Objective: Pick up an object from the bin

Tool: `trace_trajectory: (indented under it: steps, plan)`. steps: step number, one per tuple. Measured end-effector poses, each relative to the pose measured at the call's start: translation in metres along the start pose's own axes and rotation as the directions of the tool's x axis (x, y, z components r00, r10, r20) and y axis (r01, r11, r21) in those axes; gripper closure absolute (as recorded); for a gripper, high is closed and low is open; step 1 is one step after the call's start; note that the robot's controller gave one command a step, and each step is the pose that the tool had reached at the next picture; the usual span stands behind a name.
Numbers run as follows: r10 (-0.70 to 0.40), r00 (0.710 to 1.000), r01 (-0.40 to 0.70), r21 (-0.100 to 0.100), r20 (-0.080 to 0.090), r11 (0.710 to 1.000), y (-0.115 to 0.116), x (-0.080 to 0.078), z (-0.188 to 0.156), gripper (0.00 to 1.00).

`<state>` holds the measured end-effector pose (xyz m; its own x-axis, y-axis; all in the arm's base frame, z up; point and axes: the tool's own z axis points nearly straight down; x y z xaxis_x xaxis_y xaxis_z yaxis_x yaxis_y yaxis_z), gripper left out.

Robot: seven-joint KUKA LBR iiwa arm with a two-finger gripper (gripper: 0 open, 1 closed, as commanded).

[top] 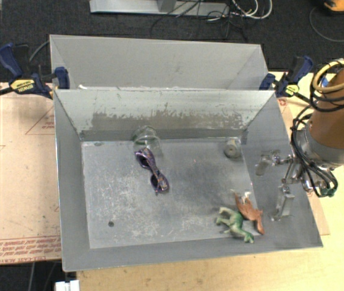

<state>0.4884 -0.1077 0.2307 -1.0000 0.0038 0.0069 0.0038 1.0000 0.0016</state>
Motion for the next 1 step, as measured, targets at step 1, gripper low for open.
trace_trajectory:
  steps: [1]
  plan:
    - [-0.005, 1.000, 0.005, 0.002, 0.008, 1.000, 0.0008, -0.0015, -0.0044, 0.00]
